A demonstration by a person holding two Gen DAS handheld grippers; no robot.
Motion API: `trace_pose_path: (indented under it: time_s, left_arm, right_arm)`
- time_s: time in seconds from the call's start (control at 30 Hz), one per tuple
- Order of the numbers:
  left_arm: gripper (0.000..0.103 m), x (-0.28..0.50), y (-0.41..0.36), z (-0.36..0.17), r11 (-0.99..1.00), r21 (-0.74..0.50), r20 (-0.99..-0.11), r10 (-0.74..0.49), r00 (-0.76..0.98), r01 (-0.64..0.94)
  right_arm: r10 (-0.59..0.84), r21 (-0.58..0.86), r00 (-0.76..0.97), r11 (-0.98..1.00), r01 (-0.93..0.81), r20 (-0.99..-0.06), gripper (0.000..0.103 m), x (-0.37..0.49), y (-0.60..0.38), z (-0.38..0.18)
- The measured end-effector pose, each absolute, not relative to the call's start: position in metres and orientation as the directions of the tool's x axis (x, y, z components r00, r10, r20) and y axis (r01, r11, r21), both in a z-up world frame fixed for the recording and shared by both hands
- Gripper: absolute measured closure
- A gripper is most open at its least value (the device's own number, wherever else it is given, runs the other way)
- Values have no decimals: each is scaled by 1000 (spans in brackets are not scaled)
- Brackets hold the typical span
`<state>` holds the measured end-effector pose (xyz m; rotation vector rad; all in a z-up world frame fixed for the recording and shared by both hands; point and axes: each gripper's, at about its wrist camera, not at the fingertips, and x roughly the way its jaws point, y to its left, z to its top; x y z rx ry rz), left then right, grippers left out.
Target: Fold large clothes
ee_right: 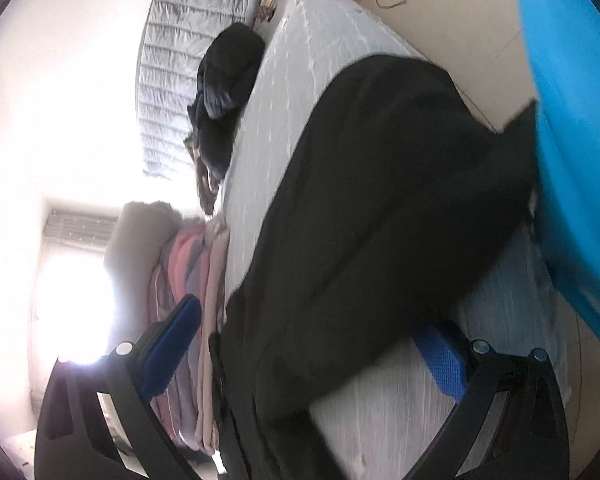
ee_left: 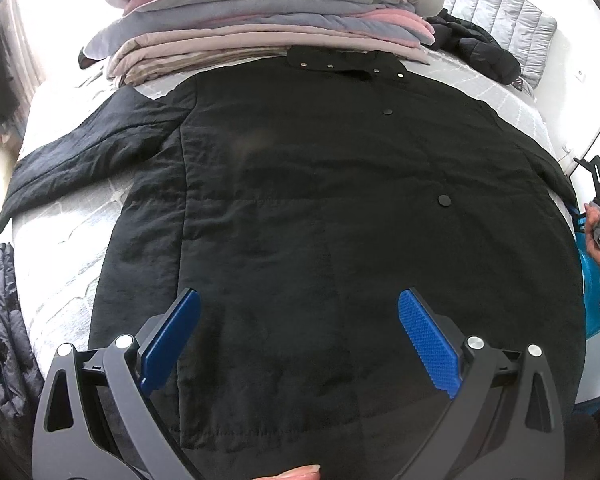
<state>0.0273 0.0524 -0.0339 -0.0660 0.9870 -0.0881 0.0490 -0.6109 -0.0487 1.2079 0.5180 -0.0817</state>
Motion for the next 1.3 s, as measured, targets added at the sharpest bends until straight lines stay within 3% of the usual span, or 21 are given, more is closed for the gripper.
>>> trace_pose_path:
  time_s: [0.1, 0.13, 0.2, 0.23, 0.27, 0.37, 0.6, 0.73, 0.83, 0.9, 0.93, 0.97, 1.03, 1.13, 1.3]
  left_arm:
    - [7, 29, 54, -35, 995, -97, -831, -102, 547, 38]
    - [7, 30, 55, -36, 994, -100, -832, -103, 546, 35]
    - [7, 32, 56, -37, 995, -97, -834, -98, 543, 30]
    - [7, 32, 57, -38, 995, -97, -836, -96, 541, 26]
    - [7, 32, 57, -39, 995, -99, -836, -96, 540, 24]
    - [7, 32, 61, -40, 994, -108, -838, -100, 536, 17]
    - [8, 26, 65, -31, 991, -132, -823, -117, 557, 13]
    - [7, 19, 71, -24, 987, -158, -811, -138, 568, 14]
    - [7, 13, 79, -16, 984, -180, -796, -153, 586, 13]
    - [7, 10, 85, -12, 982, -190, -788, -158, 595, 10]
    - [7, 9, 88, -11, 981, -195, -786, -161, 597, 7]
    - [7, 8, 94, -9, 978, -208, -782, -167, 600, 1]
    - [7, 6, 103, -6, 972, -236, -777, -183, 602, -9]
    - [7, 1, 117, -1, 961, -277, -765, -208, 610, -20]
    - [7, -6, 135, 4, 949, -313, -747, -222, 627, -36]
  right_arm:
    - [168, 860, 892, 388, 332, -420, 7, 56, -618, -46]
    - [157, 853, 891, 398, 338, -426, 12, 56, -618, -46]
    - [124, 824, 882, 433, 365, -455, 39, 59, -617, -43]
    - [108, 809, 873, 444, 386, -476, 62, 61, -617, -44]
    - [102, 812, 874, 434, 391, -476, 79, 59, -620, -46]
    - [69, 801, 882, 456, 388, -466, 85, 55, -621, -41]
    - [23, 665, 926, 703, 252, -376, 87, 77, -552, 52]
    - [121, 491, 939, 869, 56, -322, 87, 111, -444, 119]
    - [212, 326, 913, 941, -94, -348, 87, 134, -341, 134]
    - [264, 221, 872, 957, -186, -412, 85, 146, -274, 120]
    - [285, 149, 831, 959, -242, -478, 78, 154, -232, 102]
    - [287, 81, 782, 953, -292, -554, 60, 161, -195, 77]
    - [266, -9, 671, 927, -376, -692, 38, 169, -142, 24]
    - [219, -81, 558, 883, -463, -801, 38, 159, -102, -40]
    - [299, 19, 590, 901, -433, -750, 35, 147, -122, -24]
